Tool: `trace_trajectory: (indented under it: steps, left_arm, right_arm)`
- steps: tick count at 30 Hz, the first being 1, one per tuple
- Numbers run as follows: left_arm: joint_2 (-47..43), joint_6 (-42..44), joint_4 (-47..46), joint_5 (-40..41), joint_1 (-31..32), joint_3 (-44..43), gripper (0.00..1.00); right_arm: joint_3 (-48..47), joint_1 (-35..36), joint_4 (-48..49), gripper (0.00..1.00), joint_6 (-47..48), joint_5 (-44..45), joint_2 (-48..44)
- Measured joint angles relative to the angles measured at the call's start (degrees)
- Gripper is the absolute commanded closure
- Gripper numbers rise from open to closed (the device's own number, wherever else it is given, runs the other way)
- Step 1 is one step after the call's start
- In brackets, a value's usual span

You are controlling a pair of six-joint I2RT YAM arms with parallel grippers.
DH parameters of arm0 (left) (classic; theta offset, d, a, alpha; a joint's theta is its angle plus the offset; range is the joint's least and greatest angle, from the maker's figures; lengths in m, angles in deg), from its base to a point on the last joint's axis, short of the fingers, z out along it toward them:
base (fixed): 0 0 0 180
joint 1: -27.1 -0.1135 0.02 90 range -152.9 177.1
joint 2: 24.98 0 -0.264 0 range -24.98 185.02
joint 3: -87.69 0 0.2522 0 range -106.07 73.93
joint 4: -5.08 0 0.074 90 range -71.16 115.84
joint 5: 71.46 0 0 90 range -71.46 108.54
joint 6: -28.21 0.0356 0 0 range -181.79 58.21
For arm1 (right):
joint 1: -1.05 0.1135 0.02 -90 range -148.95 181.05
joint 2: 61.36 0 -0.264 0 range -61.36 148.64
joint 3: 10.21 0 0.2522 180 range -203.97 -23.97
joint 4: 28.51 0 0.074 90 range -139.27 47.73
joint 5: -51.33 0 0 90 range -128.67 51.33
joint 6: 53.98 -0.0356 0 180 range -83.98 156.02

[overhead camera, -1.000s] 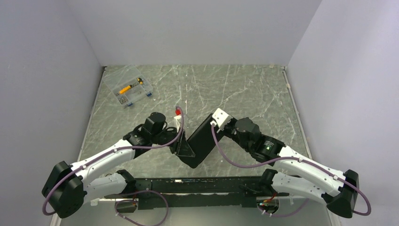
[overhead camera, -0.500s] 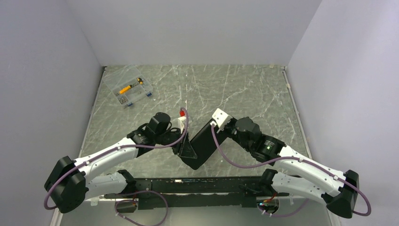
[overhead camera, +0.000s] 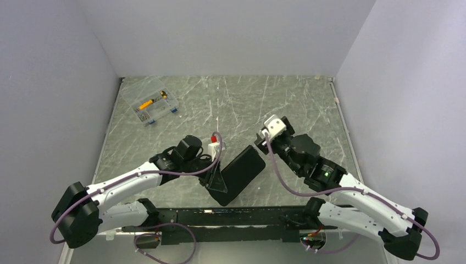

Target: Sort the hair-cutting tools

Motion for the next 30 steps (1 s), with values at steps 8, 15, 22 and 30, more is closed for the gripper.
trace_trajectory:
  steps: [8,15,22,30]
  left_arm:
    - [-2.2,-1.0,1.0,2.3,-0.9,0.0,1.0]
    - [-7.1,-4.0,-1.8,3.6,-6.9,2.8,1.0]
    - [-12.4,-7.6,-5.2,5.6,-12.7,6.6,1.0]
    - [-18.0,-10.9,-9.2,8.7,-14.6,9.9,1.0]
  right_arm:
    - [0.0,-0.1,0.9,0.0,-4.9,2.6,-4.9]
    - [1.7,-0.1,2.3,0.0,-13.1,7.4,-6.5]
    - [4.2,-0.2,2.3,0.0,-26.2,16.7,-5.2]
    - [7.3,-0.2,3.2,0.0,-38.0,20.4,-12.7]
